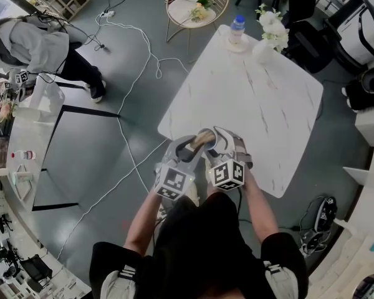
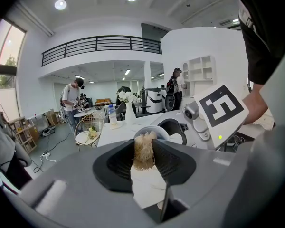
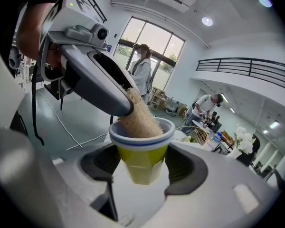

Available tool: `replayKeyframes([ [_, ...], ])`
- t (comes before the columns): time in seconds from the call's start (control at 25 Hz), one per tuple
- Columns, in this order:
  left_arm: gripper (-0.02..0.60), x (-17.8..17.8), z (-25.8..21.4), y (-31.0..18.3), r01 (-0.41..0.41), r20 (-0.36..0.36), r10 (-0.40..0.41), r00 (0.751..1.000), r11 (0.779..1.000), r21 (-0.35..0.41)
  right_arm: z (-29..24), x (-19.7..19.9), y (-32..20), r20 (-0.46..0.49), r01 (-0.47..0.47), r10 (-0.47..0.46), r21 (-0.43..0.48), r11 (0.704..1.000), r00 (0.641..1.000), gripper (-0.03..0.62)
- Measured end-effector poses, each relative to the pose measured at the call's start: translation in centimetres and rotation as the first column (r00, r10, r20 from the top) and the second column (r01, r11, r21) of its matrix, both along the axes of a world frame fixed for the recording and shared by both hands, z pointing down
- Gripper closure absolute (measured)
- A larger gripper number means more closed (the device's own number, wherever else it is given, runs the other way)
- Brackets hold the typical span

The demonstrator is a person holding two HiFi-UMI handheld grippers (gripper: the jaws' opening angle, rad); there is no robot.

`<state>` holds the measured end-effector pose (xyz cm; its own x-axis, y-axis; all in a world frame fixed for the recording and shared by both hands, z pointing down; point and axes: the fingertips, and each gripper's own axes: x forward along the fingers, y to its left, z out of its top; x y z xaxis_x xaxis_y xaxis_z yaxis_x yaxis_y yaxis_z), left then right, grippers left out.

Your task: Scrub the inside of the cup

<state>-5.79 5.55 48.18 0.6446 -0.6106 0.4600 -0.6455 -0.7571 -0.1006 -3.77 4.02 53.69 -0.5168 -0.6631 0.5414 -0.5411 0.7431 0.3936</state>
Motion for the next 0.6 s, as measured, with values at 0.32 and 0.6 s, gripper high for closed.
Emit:
replayKeyframes([
  [0.32,0.459,1.4,-0.1,0.8,-0.055,-0.022,0.056,0.998,0.998,0.005,0.1,0.8,-0.2,-0.001,-0.012,0.012,0.003,1.000,1.000,0.299],
  [0.6,0.459,1.0,0.2,0.9,-0.038,-0.003,0.038,0.999,0.999,-0.006,0.0,1.2,-0.1,-0.004,-0.016,0.016,0.005,1.000,1.000,0.299],
])
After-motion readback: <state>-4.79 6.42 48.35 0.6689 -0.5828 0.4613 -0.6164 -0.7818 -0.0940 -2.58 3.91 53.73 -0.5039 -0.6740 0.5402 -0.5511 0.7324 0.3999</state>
